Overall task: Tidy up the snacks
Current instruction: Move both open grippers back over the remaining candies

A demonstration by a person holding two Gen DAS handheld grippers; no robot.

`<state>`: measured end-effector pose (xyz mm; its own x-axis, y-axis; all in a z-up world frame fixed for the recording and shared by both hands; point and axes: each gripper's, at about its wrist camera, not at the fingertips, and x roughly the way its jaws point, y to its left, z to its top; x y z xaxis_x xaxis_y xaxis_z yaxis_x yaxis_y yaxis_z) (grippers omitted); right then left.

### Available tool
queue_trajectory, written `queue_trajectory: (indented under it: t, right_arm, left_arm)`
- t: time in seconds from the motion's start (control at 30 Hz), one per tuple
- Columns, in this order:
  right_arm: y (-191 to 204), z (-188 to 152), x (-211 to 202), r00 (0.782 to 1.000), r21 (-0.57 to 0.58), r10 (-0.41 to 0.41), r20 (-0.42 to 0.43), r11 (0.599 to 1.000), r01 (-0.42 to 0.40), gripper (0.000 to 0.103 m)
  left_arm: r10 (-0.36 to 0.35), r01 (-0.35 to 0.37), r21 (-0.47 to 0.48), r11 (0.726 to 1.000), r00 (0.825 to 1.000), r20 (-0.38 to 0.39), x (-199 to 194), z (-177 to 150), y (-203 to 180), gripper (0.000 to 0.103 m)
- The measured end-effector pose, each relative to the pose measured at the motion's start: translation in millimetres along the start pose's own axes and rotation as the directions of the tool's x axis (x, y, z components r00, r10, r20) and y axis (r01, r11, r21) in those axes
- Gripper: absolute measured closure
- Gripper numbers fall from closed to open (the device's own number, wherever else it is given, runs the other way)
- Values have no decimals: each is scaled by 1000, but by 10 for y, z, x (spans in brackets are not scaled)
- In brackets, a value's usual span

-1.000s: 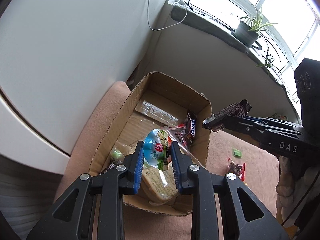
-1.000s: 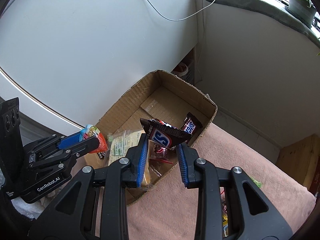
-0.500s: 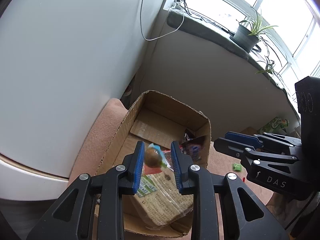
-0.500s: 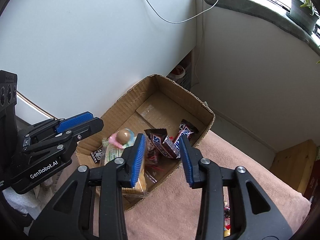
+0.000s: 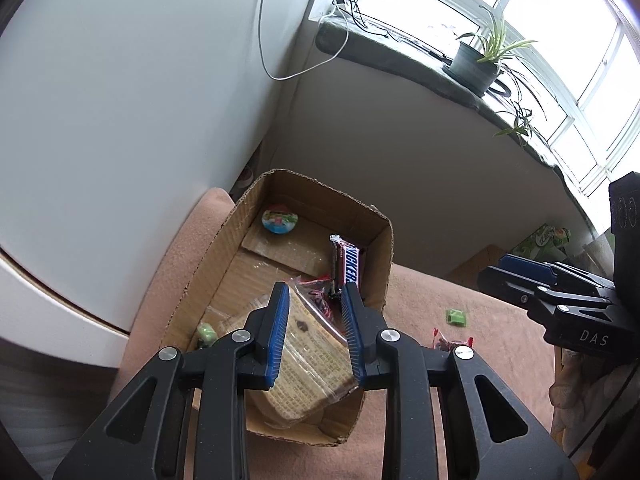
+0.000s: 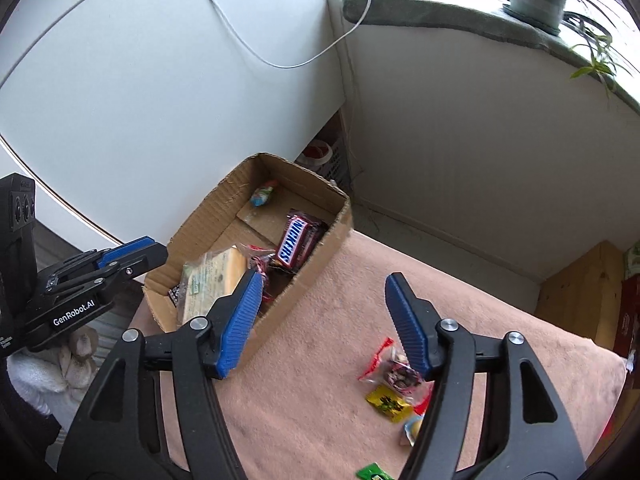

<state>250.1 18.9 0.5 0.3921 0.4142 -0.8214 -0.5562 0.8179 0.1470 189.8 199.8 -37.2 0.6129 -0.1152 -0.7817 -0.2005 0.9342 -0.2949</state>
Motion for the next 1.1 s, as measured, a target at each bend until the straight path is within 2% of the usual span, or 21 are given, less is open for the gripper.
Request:
queue_trajectory:
  t: [0.07,0.17,0.37,0.47,0.73,0.9,1.1]
  right_arm:
    - [-233,-147,-132,1000,51,-7,21,999,6,29]
    - [-590,-399,-265,999,128,-38,19,991,36,29]
    - [-1062,-933,-294,990,194,-130,-57,971,138,29]
    - [-1199,-1173,-201,984,215,-138,-111,963,160,29]
    - [-1242,-1570,103,984,228,-89,-154,966,123,29]
    - [-1181,-1651,234,985,205,-76,-152,973,107,29]
    - [-1153,-1665,340,986,173,-87,-143,979,111,29]
  left_arm:
    - [-9,10,10,1000,1000,-14,-6,-64,-82,78]
    - [-37,38,20,999,998,-50,40,-215,-230,78]
    - [-99,109,50,993,981,-164,339,-537,-631,78]
    - [-120,139,83,987,972,-204,487,-641,-886,78]
    - [-164,203,135,970,953,-257,808,-686,-1362,58]
    - [-169,216,138,967,942,-291,1043,-711,-1519,57]
    - [-120,182,181,966,943,-310,1269,-727,-1600,57]
